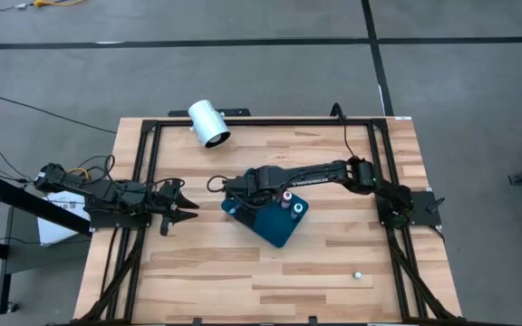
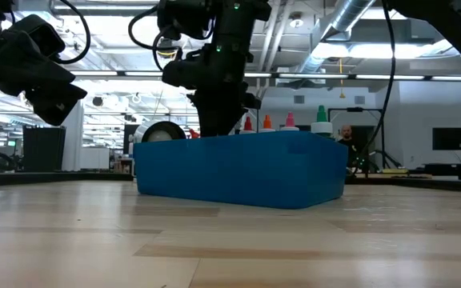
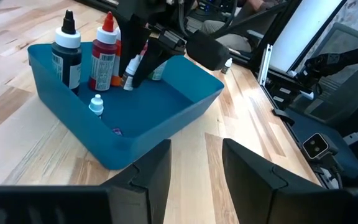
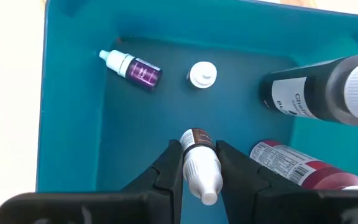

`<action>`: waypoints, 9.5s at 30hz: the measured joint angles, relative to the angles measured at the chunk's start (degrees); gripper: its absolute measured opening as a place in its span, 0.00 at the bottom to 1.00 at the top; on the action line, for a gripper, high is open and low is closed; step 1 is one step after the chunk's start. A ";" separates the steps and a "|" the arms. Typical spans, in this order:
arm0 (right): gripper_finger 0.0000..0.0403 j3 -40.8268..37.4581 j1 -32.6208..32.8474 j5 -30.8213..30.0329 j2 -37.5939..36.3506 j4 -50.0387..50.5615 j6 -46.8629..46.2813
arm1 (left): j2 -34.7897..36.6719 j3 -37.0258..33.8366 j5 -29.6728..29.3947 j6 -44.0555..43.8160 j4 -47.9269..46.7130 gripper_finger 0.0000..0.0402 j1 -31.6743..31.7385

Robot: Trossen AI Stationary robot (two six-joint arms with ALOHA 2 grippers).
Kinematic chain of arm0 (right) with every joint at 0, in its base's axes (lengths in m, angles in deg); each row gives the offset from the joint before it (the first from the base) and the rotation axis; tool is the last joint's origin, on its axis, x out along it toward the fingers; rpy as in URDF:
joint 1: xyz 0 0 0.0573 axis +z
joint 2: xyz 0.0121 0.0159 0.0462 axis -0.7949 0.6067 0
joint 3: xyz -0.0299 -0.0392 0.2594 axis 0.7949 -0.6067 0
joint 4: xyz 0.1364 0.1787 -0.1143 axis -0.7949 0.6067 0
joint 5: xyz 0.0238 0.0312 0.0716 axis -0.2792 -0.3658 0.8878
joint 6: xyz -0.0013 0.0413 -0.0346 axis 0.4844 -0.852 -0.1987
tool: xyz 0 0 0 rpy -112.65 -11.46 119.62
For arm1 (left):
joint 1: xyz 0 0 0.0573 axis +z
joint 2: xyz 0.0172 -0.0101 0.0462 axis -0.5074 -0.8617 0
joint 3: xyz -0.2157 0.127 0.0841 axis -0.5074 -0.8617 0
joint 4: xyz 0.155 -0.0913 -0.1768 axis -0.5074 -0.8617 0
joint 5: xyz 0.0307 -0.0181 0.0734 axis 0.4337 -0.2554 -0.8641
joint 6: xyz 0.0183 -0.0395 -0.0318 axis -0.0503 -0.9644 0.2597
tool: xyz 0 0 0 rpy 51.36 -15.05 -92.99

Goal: Pick & Place food coloring
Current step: Put the small brown food coloring bottle into the blue bin, then put the small green food coloring bottle into the blue bin

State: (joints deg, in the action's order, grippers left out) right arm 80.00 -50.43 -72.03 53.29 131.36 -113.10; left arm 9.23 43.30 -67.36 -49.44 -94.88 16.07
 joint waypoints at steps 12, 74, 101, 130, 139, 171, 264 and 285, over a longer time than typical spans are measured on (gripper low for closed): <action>0.18 0.00 0.81 0.01 0.00 -2.55 0.48 | 0.00 -0.02 -0.45 0.10 0.03 0.34 0.00; 0.19 -0.60 2.43 -0.03 5.53 -2.38 7.17 | 0.02 -0.07 -0.56 0.16 0.28 0.34 0.00; 0.42 14.55 3.26 1.27 0.43 15.02 7.99 | -0.02 -0.05 -0.93 0.13 0.30 0.34 0.00; 0.32 8.32 11.60 -8.20 -8.17 21.06 4.04 | -0.02 -0.04 -0.96 -5.73 0.31 0.34 -0.02; 0.31 3.88 14.31 -9.31 -8.16 21.55 3.41 | -0.02 -0.04 -0.96 -6.19 0.28 0.34 -0.02; 0.27 -49.60 35.95 4.11 -51.23 6.30 -17.02 | -0.02 -0.04 -0.80 -6.72 0.24 0.34 -0.02; 0.25 -62.20 51.65 9.17 -36.65 -15.36 -21.64 | -0.03 0.00 0.51 -6.62 -0.24 0.34 -0.01; 0.13 -59.50 47.51 14.31 -36.65 -11.50 -19.10 | -0.02 -0.02 0.51 -6.56 -0.22 0.34 -0.02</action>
State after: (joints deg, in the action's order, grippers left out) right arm 20.51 -2.92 -57.72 16.64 119.87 -132.20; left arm 9.20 43.27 -66.86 -56.00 -95.10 16.05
